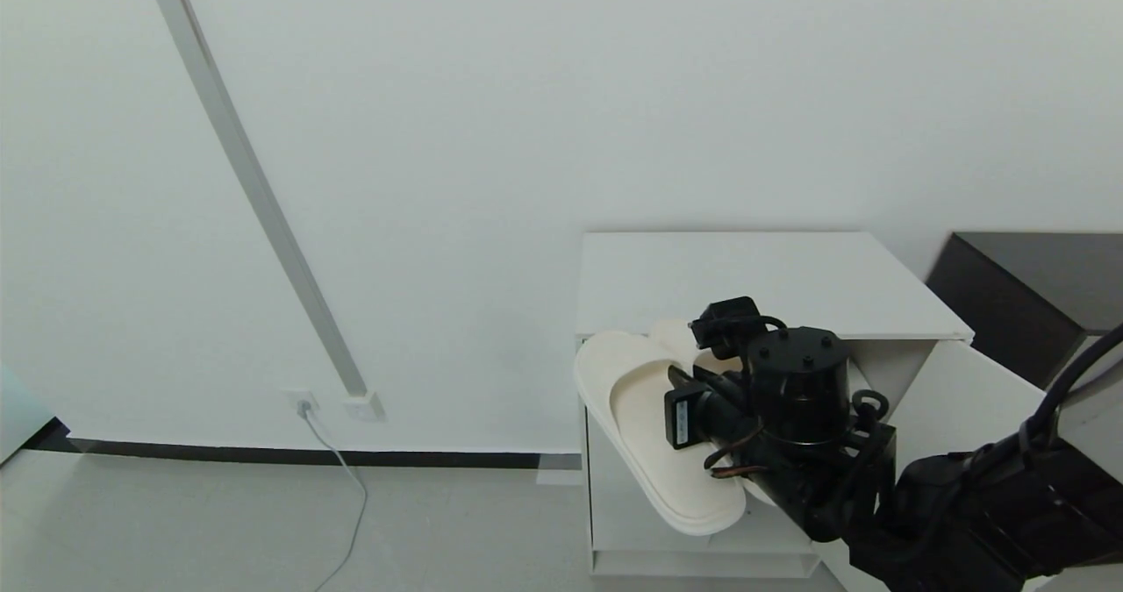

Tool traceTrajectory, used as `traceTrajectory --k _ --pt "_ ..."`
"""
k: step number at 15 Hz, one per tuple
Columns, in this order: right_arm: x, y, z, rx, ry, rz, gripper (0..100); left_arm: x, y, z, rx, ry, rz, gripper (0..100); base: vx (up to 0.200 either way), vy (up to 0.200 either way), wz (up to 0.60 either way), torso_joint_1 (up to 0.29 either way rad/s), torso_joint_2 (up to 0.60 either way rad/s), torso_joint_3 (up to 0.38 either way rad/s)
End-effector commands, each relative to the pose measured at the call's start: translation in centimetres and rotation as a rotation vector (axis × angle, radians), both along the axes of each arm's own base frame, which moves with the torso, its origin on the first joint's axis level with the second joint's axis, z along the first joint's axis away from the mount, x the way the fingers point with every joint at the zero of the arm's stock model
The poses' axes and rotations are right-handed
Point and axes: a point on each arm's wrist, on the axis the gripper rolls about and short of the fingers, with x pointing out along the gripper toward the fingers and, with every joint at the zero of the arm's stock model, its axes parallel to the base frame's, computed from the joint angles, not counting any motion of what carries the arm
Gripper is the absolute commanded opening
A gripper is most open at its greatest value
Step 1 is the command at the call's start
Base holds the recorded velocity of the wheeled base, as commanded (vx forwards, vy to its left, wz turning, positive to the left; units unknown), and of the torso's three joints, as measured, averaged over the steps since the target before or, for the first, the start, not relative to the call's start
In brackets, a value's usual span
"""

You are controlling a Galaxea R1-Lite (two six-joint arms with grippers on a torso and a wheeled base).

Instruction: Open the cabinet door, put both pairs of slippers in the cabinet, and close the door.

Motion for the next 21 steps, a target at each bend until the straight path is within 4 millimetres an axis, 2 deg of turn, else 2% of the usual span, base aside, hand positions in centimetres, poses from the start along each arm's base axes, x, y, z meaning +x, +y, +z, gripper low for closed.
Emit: traceTrajectory --k 1,4,8,13,18,21 --pt "-0.1 0.0 0.0 0.001 0.0 0.001 0 0.0 0.0 0.0 0.0 0.002 0.0 0 0.0 -0.2 0.0 -0.002 0.0 -0.002" --pt "-0.7 -0.8 0.9 0.015 -0.012 0.002 0 0.0 0.0 0.0 0.0 0.002 0.0 0 0.0 -0.2 0.0 0.006 0.0 0.005" --pt "-1.6 -1.4 0.7 -0.002 0.001 0.009 0 0.0 0.0 0.0 0.0 0.002 0.0 0 0.0 -0.2 0.0 0.001 0.0 0.0" --pt "-4.2 -3.9 0.8 -0.018 0.023 0.012 0 0.0 0.0 0.0 0.0 0.002 0.0 0 0.0 -0.2 0.0 0.002 0.0 0.002" --pt "-4.0 -3.8 0.8 -0.013 0.022 0.01 0 0.0 0.0 0.0 -0.002 0.002 0.0 0 0.0 -0.2 0.0 0.003 0.0 0.004" --pt "-4.1 -4.0 1.0 -0.007 0.018 0.008 0 0.0 0.0 0.0 0.001 0.002 0.0 0 0.0 0.0 0.0 0.0 0.0 0.0"
